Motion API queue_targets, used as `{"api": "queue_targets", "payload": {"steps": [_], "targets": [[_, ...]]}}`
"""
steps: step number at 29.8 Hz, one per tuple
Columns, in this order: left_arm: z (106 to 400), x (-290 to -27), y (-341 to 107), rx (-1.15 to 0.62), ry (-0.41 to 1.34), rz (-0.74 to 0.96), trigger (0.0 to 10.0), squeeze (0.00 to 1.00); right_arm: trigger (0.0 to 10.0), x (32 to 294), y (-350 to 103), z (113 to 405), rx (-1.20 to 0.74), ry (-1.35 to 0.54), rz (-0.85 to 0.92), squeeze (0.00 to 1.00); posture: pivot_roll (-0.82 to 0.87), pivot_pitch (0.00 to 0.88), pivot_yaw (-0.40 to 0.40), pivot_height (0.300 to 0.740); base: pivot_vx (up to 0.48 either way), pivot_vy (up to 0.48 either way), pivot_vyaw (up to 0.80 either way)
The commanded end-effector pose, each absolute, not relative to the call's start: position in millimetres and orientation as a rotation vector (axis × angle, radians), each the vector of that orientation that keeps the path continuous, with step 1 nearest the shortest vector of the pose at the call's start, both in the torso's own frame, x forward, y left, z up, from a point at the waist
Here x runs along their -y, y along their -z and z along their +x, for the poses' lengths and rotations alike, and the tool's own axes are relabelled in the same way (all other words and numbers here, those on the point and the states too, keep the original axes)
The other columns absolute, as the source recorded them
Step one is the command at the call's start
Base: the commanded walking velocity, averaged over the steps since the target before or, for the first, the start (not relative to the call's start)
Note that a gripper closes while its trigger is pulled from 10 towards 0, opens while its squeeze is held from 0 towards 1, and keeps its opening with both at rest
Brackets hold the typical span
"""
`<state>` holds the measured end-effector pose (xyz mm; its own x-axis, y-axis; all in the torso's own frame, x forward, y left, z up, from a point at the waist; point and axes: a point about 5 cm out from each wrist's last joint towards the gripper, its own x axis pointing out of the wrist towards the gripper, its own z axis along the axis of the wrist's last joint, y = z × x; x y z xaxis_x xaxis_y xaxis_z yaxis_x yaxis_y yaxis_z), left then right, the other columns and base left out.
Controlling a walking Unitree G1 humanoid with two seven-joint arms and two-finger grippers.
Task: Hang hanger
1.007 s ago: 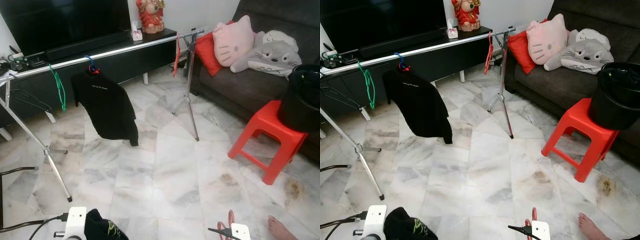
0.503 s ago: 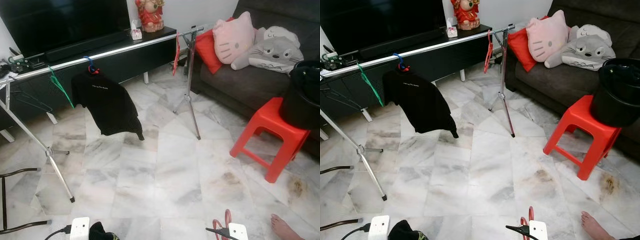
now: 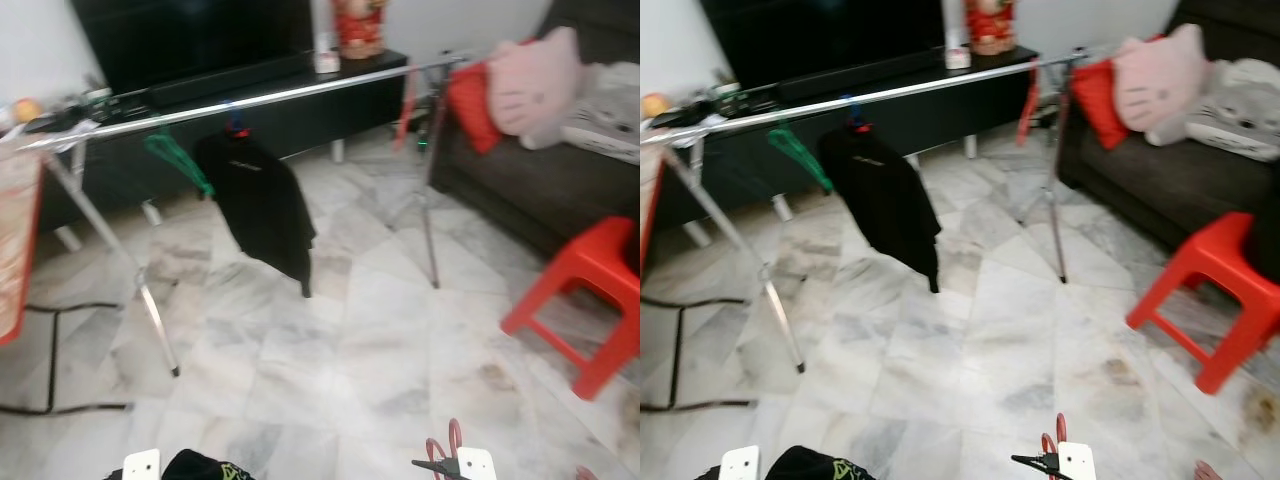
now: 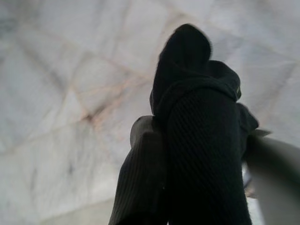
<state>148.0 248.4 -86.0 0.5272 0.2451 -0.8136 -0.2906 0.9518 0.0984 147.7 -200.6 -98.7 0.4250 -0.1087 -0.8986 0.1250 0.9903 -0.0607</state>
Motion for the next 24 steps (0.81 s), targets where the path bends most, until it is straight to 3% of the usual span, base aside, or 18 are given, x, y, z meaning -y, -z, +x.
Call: {"api": "queue_targets", "payload": {"steps": [1, 24], "targets": [[146.1, -252.9, 85.7, -0.971, -0.344, -0.068, 10.0, 0.00, 10.0, 193.7, 98.8, 150.0, -1.113, 0.124, 0.030, 0.00, -0.08, 0.000, 0.086, 0.740, 0.000, 0.000, 0.80], [149.3, -256.2, 83.4, -0.963, -0.341, -0.056, 10.0, 0.00, 10.0, 194.7, 96.9, 154.5, -1.107, 0.103, 0.004, 0.00, -0.07, 0.000, 0.076, 0.740, 0.000, 0.000, 0.80]]}}
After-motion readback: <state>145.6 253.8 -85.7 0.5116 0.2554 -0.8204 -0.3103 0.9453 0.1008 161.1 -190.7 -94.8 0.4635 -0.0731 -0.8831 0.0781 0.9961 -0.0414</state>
